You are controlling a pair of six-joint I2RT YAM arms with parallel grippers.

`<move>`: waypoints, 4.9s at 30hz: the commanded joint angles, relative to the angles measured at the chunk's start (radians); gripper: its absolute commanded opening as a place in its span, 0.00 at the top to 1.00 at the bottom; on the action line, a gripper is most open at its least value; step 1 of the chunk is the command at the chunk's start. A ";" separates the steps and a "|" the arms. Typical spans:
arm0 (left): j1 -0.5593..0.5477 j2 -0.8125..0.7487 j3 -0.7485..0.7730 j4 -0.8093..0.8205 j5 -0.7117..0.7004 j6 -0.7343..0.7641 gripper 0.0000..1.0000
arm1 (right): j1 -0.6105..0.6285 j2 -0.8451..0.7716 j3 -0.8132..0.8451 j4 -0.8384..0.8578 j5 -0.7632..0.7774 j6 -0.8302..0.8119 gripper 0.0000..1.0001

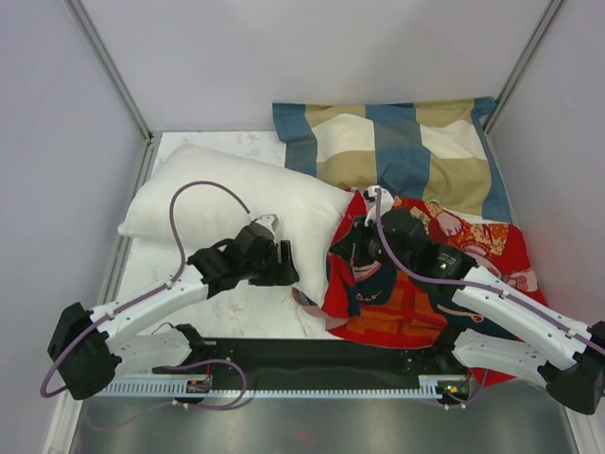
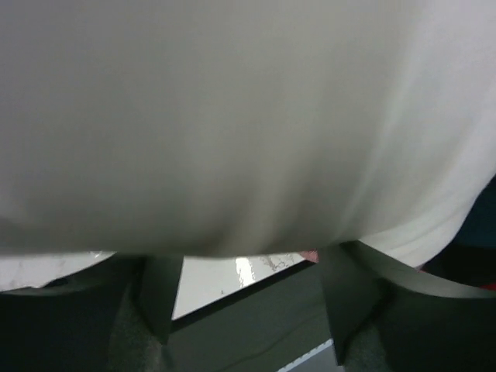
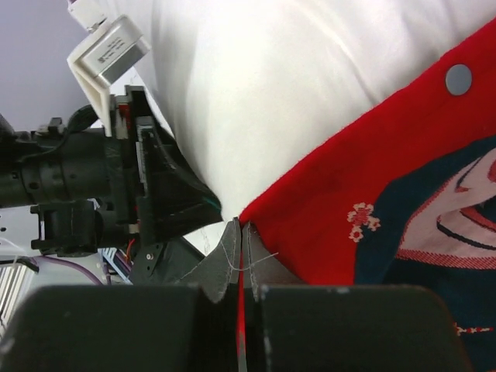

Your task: Put the pillow into the pillowcase

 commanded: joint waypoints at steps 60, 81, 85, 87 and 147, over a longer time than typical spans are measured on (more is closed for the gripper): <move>-0.256 0.401 0.325 0.233 -0.454 -0.003 0.54 | 0.080 -0.191 0.005 -0.662 0.466 0.096 0.35; -0.257 0.369 0.317 0.248 -0.382 0.003 0.55 | 0.108 -0.066 0.041 -0.180 0.046 0.075 1.00; -0.280 0.348 0.291 0.256 -0.373 -0.035 0.57 | 0.112 0.039 0.088 -0.094 0.026 0.072 1.00; -0.303 0.299 0.230 0.271 -0.376 -0.094 0.57 | 0.111 0.069 0.112 -0.048 0.039 0.073 1.00; 0.031 0.585 0.597 0.065 -0.279 0.233 0.98 | -0.452 0.595 0.498 -0.205 0.282 -0.169 0.32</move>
